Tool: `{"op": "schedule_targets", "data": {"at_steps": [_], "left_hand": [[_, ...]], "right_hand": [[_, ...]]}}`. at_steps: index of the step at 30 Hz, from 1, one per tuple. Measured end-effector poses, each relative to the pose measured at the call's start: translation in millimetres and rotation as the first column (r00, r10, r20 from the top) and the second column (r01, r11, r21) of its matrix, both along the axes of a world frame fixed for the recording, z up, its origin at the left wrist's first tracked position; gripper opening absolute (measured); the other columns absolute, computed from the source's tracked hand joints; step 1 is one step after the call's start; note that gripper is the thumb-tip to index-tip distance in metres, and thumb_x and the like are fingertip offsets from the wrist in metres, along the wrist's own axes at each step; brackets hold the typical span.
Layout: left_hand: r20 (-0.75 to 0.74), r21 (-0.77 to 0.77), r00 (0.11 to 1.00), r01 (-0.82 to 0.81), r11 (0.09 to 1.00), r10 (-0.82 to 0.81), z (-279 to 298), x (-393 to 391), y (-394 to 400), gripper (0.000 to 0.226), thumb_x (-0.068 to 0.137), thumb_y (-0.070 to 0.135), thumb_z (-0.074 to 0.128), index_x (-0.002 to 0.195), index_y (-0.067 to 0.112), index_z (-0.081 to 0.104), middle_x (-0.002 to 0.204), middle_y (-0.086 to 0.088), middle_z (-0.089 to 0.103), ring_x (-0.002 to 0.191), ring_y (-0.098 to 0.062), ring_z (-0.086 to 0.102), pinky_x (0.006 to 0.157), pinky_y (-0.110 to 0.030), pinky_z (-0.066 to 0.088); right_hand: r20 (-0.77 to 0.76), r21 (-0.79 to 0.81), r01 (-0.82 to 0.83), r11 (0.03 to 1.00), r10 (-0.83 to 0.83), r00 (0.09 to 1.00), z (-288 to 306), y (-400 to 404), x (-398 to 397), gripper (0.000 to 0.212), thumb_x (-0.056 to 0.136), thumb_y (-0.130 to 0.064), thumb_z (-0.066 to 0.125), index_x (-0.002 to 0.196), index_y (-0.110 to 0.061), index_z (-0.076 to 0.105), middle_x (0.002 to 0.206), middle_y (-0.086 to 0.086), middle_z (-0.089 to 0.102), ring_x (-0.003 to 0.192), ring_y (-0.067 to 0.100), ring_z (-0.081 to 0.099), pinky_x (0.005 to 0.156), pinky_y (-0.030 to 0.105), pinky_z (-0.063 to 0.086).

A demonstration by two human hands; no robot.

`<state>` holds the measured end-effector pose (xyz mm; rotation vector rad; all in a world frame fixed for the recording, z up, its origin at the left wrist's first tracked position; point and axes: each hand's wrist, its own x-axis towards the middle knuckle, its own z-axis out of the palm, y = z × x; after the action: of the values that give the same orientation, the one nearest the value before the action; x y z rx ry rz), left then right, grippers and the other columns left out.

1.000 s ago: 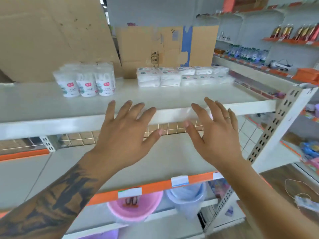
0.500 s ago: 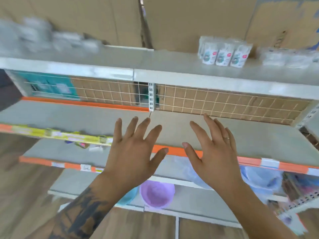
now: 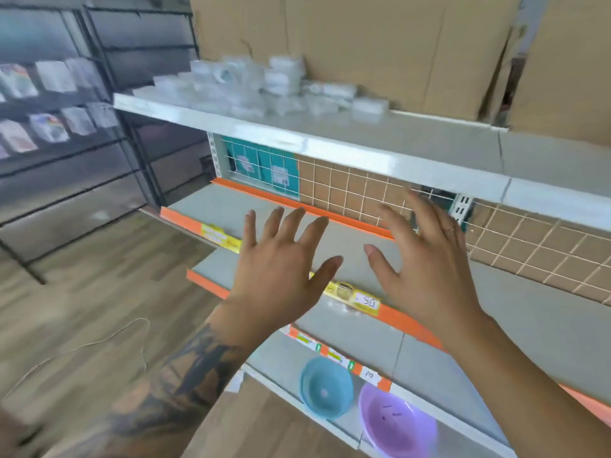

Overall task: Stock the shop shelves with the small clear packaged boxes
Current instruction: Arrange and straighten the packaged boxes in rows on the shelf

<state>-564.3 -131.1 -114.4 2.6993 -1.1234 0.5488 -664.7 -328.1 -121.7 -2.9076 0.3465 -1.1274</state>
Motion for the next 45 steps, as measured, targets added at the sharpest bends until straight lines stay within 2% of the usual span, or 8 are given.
{"op": "schedule_targets", "data": {"at_steps": [9, 17, 27, 30, 33, 39, 42, 45], "left_hand": [[0.066, -0.043, 0.998, -0.004, 0.999, 0.007, 51, 137, 7, 0.066, 0.096, 0.070, 0.030, 0.148, 0.031, 0.046, 0.154, -0.006, 0.048, 0.145, -0.033, 0.041, 0.120, -0.061, 0.021], [0.083, -0.132, 0.993, 0.091, 0.987, -0.080, 71, 214, -14, 0.068, 0.094, 0.071, 0.031, 0.145, 0.030, 0.051, 0.150, -0.005, 0.052, 0.143, -0.032, 0.043, 0.118, -0.062, 0.025], [0.123, -0.128, 0.978, 0.183, 0.975, -0.168, 117, 346, -34, 0.072, 0.092, 0.075, 0.033, 0.146, 0.030, 0.049, 0.152, -0.005, 0.050, 0.143, -0.032, 0.041, 0.120, -0.062, 0.020], [0.060, -0.056, 0.984, 0.171, 0.984, -0.168, 130, 385, -34, 0.071, 0.092, 0.078, 0.038, 0.146, 0.034, 0.047, 0.156, -0.001, 0.046, 0.145, -0.031, 0.039, 0.121, -0.061, 0.017], [0.002, 0.044, 0.989, 0.147, 0.988, -0.147, 136, 415, -31, 0.074, 0.088, 0.085, 0.033, 0.143, 0.038, 0.050, 0.150, 0.002, 0.051, 0.138, -0.030, 0.047, 0.115, -0.056, 0.026], [-0.068, 0.095, 0.978, 0.201, 0.975, -0.196, 131, 437, -29, 0.070, 0.090, 0.082, 0.034, 0.142, 0.038, 0.051, 0.138, 0.000, 0.059, 0.133, -0.035, 0.048, 0.104, -0.047, 0.041], [-0.035, 0.101, 0.967, 0.255, 0.962, -0.253, 129, 441, -27, 0.073, 0.088, 0.081, 0.036, 0.143, 0.034, 0.052, 0.136, -0.002, 0.059, 0.128, -0.035, 0.050, 0.103, -0.047, 0.041], [-0.013, 0.155, 0.954, 0.299, 0.942, -0.301, 131, 449, -22, 0.084, 0.081, 0.090, 0.029, 0.144, 0.038, 0.050, 0.140, -0.001, 0.057, 0.130, -0.034, 0.050, 0.110, -0.049, 0.035]], "right_hand": [[0.117, 0.061, -0.008, 0.998, 0.001, 0.993, 52, -6, 140, 0.053, 0.090, -0.043, 0.061, 0.138, -0.021, 0.057, 0.156, 0.013, 0.041, 0.136, 0.037, 0.045, 0.113, 0.051, 0.034], [0.062, 0.087, 0.063, 0.994, -0.068, 0.996, 68, -13, 197, 0.058, 0.091, -0.053, 0.057, 0.140, -0.023, 0.056, 0.158, 0.008, 0.040, 0.140, 0.033, 0.041, 0.113, 0.050, 0.033], [-0.148, 0.126, 0.242, 0.962, -0.223, 0.963, 112, -25, 276, 0.061, 0.093, -0.060, 0.057, 0.146, -0.033, 0.047, 0.161, 0.003, 0.035, 0.143, 0.030, 0.039, 0.115, 0.047, 0.035], [-0.240, 0.207, 0.269, 0.941, -0.218, 0.946, 123, -37, 312, 0.064, 0.092, -0.063, 0.055, 0.148, -0.035, 0.044, 0.161, 0.002, 0.036, 0.146, 0.028, 0.037, 0.117, 0.047, 0.034], [-0.351, 0.262, 0.329, 0.907, -0.227, 0.908, 133, -46, 346, 0.065, 0.093, -0.062, 0.055, 0.150, -0.035, 0.040, 0.160, 0.005, 0.036, 0.148, 0.027, 0.034, 0.117, 0.047, 0.034], [-0.563, 0.234, 0.479, 0.846, -0.284, 0.776, 134, -53, 390, 0.060, 0.098, -0.055, 0.053, 0.151, -0.032, 0.037, 0.148, 0.008, 0.047, 0.134, 0.031, 0.046, 0.102, 0.042, 0.044], [-0.553, 0.238, 0.493, 0.836, -0.301, 0.777, 132, -52, 398, 0.049, 0.099, -0.050, 0.054, 0.140, -0.026, 0.045, 0.127, 0.008, 0.054, 0.115, 0.027, 0.052, 0.084, 0.037, 0.043], [-0.521, 0.237, 0.515, 0.824, -0.340, 0.783, 130, -52, 403, 0.037, 0.098, -0.047, 0.057, 0.127, -0.025, 0.048, 0.118, 0.008, 0.053, 0.101, 0.025, 0.051, 0.079, 0.037, 0.043]]}}
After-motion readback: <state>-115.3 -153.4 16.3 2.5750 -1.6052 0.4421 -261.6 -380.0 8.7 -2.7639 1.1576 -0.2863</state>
